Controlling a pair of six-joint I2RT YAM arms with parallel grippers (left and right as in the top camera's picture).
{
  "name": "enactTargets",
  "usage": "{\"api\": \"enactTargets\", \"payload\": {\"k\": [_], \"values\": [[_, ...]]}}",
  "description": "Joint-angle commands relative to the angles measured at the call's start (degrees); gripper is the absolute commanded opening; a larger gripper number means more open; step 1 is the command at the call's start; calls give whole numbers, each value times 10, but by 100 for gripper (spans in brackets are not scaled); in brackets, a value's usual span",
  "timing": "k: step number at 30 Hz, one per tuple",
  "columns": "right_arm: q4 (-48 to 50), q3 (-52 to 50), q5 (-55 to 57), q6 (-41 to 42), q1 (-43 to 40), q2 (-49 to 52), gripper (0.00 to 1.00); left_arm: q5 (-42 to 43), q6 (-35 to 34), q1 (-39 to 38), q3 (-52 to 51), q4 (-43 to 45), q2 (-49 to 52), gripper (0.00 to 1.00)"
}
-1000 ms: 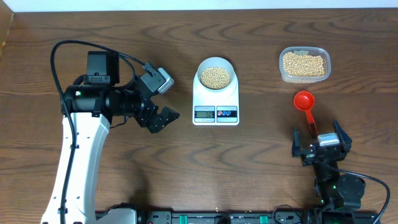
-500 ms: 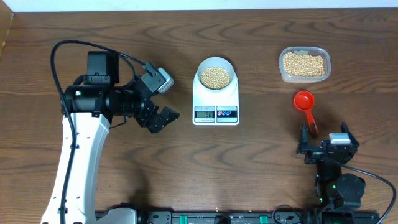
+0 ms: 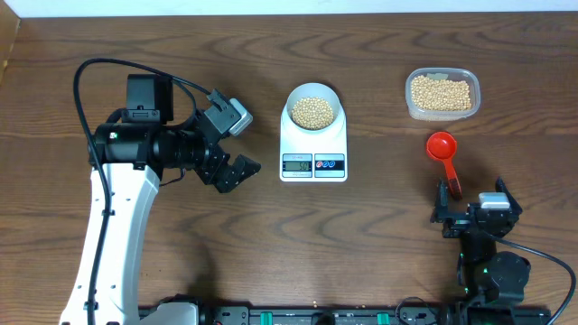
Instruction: Scoop item into bowl and weigh 50g on scale
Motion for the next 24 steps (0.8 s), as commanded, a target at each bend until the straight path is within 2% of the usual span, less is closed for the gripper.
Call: {"api": "enactTargets", "payload": {"k": [1,24], "values": [[-2,-1,9,9,-3,-2,99,7,10,1,3,-2,-6,98],[-3,-1,9,9,-3,-2,99,7,10,2,-8,-4,-10,98]]}}
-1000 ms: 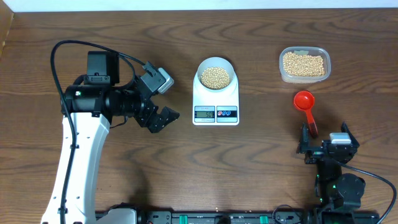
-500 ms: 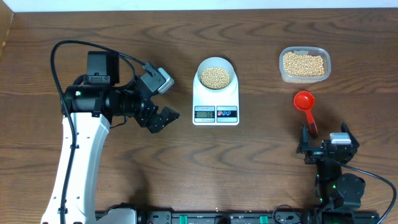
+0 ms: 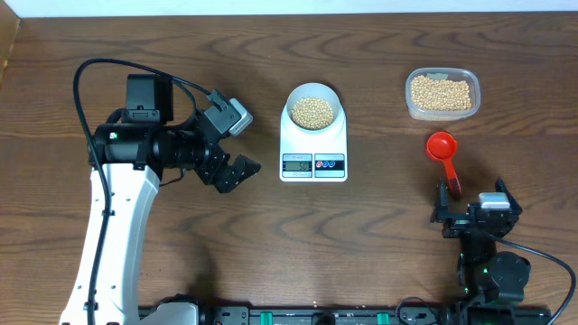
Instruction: Scoop item into bowl and weigh 50g on scale
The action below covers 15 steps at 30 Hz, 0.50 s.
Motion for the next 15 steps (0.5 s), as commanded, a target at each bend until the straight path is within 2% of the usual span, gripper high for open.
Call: {"api": "enactTargets", "payload": {"k": [1,9,11,15], "values": [[-2,-1,9,9,-3,-2,99,9,9,1,-8,-3,-10,98],[-2,-1,9,9,-3,-2,99,31,-8,-40,-10,22,-38,98],[-2,-1,9,9,-3,-2,99,31,-43,-45,-17,42,-54,98],[-2,-1,9,9,-3,-2,99,19,-177,-45,-66,127,-113,98]]}}
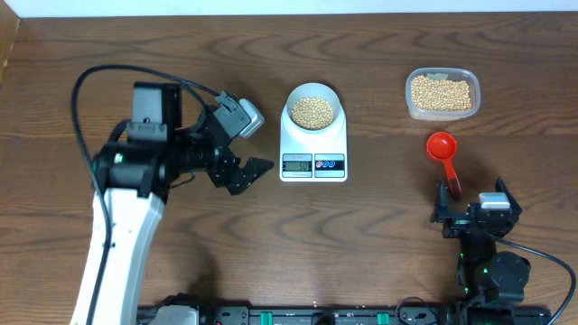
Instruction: Scoop item into bowl and weigh 50g on scale
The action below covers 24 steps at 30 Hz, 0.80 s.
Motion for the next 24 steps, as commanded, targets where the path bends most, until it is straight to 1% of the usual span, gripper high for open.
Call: {"api": "enactTargets", "payload": {"k": [1,3,4,9,13,16,22,24], "values": [[-2,-1,9,9,-3,-2,99,-5,-139,0,-53,60,-59,98],[-2,-1,9,9,-3,-2,99,-19,-191,0,-94,113,-94,98],[-2,-1,9,9,-3,-2,99,-28,-228,0,-129,153,-124,98],[-2,-1,9,9,-3,-2,99,-30,-290,0,-245,248,-230,98],[-2,-1,9,9,-3,-2,99,-46,-360,3,-354,299,-353,98],[-2,-1,9,9,-3,-2,99,-54,-399,15,-406,319,-412,98],[-2,-1,9,9,-3,-2,99,-124,-443,17,-472,333,-506,98],[-2,-1,9,9,-3,-2,99,-137,-443,18,-490,334,-530,98]]}}
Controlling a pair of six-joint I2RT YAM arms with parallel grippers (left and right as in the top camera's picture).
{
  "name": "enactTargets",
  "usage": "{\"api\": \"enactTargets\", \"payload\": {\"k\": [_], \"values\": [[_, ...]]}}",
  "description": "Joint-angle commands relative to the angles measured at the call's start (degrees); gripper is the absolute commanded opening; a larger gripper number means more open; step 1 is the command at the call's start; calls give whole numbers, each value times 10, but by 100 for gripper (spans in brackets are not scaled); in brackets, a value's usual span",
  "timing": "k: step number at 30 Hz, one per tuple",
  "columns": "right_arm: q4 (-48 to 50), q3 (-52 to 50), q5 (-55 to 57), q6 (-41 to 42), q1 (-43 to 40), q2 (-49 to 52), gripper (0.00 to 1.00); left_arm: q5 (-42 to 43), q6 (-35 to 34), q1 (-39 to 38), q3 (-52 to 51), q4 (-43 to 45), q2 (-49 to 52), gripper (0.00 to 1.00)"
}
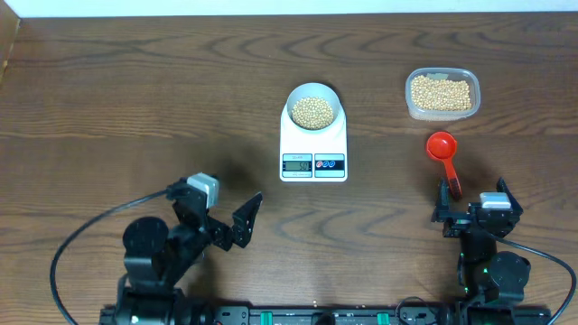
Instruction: Scoop item into bowl and weigh 50g on scale
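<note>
A white bowl filled with yellow beans stands on the white scale, whose display is lit. At the back right a clear plastic tub holds more beans. A red scoop lies empty on the table below the tub, handle pointing toward me. My left gripper is open near the front edge, left of and below the scale, holding nothing. My right gripper is open at the front right, its fingers just past the scoop's handle end, apart from it as far as I can tell.
A black cable loops from the left arm across the front left of the brown wooden table. A rail with connectors runs along the front edge.
The left arm has folded back from beside the scale to the front edge, its gripper open now below and left of the scale. The right arm, scoop, bowl and tub have not moved.
My left gripper stood open left of the scale at the first two moments, with the arm stretched up the table. It then sat a little closer to the scale. Now the arm is folded at the front edge. The right gripper stayed open by the scoop handle throughout.
</note>
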Motion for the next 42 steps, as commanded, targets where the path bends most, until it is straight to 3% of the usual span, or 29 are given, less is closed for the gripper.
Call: {"api": "enactTargets", "payload": {"k": [1,11,22,29,42], "values": [[-2,-1,3,9,-2,-2,99,-51,-31,3,-34,5,-49,98],[-2,-1,3,9,-2,-2,99,-63,-55,66,-107,17,-160,98],[-2,-1,3,9,-2,-2,99,-84,-55,70,-134,23,-219,98],[-2,-1,3,9,-2,-2,99,-99,-57,70,-140,31,-222,98],[-2,-1,3,9,-2,-2,99,-206,-56,70,-214,108,-222,98]]}}
